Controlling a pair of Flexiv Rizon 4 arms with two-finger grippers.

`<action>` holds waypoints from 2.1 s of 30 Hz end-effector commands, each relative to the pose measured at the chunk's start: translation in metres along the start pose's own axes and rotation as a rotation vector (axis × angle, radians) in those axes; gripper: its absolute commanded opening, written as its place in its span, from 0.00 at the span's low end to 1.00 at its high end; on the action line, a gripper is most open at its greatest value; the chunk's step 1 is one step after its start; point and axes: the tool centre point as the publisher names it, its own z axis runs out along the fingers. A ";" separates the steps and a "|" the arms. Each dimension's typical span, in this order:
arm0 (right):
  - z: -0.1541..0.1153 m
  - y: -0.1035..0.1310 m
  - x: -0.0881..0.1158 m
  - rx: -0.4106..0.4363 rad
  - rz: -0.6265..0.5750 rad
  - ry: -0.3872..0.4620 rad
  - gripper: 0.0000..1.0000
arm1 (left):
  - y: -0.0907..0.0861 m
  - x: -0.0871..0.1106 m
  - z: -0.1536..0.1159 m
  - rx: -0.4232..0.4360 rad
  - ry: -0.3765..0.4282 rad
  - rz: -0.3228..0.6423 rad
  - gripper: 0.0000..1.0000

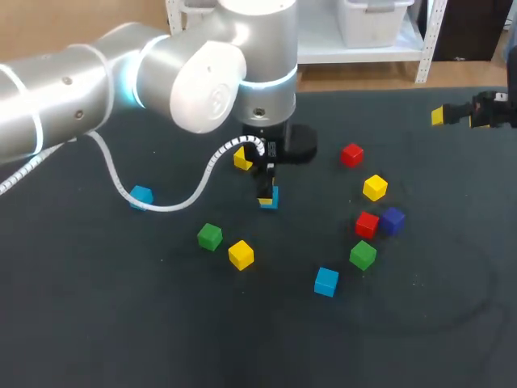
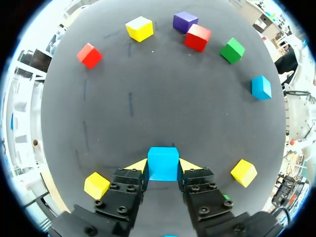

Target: Place the blue cubes, place green cubes on the blue cubes, place the yellow cubes on the green cubes, then place the red cubes on the yellow cubes, and place purple cube on the red cubes.

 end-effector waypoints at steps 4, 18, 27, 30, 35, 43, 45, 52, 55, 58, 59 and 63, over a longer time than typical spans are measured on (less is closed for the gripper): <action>0.000 0.001 0.000 0.005 0.001 -0.001 1.00 | 0.003 -0.001 0.001 0.012 0.010 -0.013 0.00; 0.000 0.001 0.000 0.005 0.001 -0.001 1.00 | 0.003 0.001 0.004 0.020 -0.009 -0.056 0.00; 0.000 0.001 0.000 0.005 0.001 -0.001 1.00 | 0.001 0.003 0.006 0.026 -0.018 -0.078 0.00; 0.000 0.001 0.000 0.005 0.001 -0.001 1.00 | 0.001 0.004 0.006 0.025 -0.017 -0.083 0.00; 0.000 0.001 0.000 0.005 0.001 -0.001 1.00 | 0.002 0.004 0.005 0.024 -0.012 -0.084 0.00; 0.000 0.001 0.000 0.005 0.001 -0.001 1.00 | 0.002 0.004 0.005 0.028 -0.009 -0.076 0.00; 0.000 0.001 0.000 0.005 0.001 -0.001 1.00 | 0.003 0.004 0.005 0.029 -0.008 -0.075 0.00; 0.000 0.001 0.000 0.005 0.001 -0.001 1.00 | 0.003 0.004 0.006 0.039 -0.006 -0.076 0.45; 0.000 0.001 0.000 0.005 0.001 -0.001 1.00 | 0.003 0.004 0.006 0.043 -0.007 -0.075 0.87; 0.000 0.001 0.000 0.005 0.001 -0.001 1.00 | 0.003 0.003 0.005 0.043 -0.011 -0.073 1.00; 0.000 0.001 0.000 0.005 0.001 -0.001 1.00 | 0.003 0.003 0.005 0.044 -0.012 -0.074 1.00; 0.000 0.001 0.000 0.005 0.001 -0.001 1.00 | 0.002 0.005 -0.003 0.034 -0.021 -0.075 1.00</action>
